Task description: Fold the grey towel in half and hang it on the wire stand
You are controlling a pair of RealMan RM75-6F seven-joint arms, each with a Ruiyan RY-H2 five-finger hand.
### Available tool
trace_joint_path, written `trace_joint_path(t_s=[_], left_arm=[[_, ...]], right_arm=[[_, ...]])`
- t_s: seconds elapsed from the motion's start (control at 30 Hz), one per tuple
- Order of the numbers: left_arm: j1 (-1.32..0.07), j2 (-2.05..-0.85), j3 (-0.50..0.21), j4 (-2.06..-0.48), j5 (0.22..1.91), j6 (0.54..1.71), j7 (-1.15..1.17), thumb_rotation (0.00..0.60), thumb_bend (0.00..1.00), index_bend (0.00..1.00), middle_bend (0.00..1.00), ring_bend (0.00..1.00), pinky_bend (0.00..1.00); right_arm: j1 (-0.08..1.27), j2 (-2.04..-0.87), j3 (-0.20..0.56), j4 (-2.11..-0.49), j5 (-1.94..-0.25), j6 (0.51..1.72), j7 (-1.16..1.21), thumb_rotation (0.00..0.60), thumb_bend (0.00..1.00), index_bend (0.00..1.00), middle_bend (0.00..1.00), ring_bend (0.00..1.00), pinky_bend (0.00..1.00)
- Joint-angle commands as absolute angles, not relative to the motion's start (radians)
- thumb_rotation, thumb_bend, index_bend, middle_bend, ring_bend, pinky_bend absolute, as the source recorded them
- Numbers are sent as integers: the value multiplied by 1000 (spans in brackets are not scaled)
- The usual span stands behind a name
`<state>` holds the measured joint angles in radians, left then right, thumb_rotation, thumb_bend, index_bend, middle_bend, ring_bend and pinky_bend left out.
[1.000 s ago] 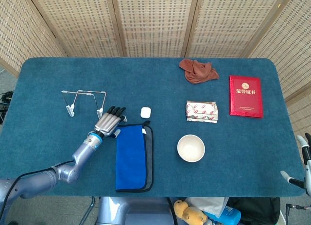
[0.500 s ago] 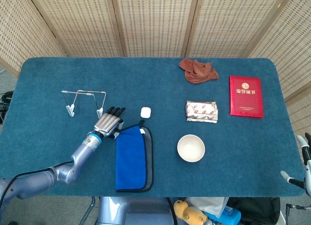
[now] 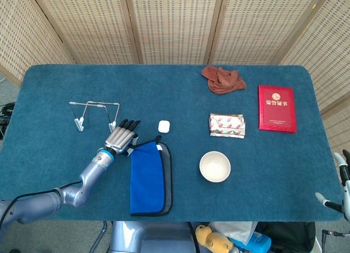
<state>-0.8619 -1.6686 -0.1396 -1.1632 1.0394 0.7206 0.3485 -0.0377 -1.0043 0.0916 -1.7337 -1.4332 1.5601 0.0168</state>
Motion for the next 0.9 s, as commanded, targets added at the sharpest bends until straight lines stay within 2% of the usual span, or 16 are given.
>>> trace_joint_path(t_s=[0.03, 0.1, 0.27, 0.9], left_arm=[[-860, -1660, -139, -1177, 1053, 728, 336, 600, 487, 586, 0, 0, 0], [-860, -1654, -138, -1184, 1066, 739, 335, 600, 528, 616, 0, 0, 0], [-868, -1633, -147, -1204, 1084, 758, 337, 600, 556, 657, 0, 0, 0], [-953, -1394, -320, -1343, 1009, 847, 415, 600, 555, 672, 0, 0, 0]], right_arm=[[-38, -1004, 92, -1734, -1434, 1561, 17, 600, 0, 51, 0, 0, 0], [-39, -1003, 91, -1735, -1435, 1563, 18, 600, 0, 51, 0, 0, 0], [-41, -1001, 91, -1735, -1437, 1565, 24, 600, 0, 51, 0, 0, 0], [-47, -990, 92, -1737, -1442, 1575, 52, 600, 0, 50, 0, 0, 0]])
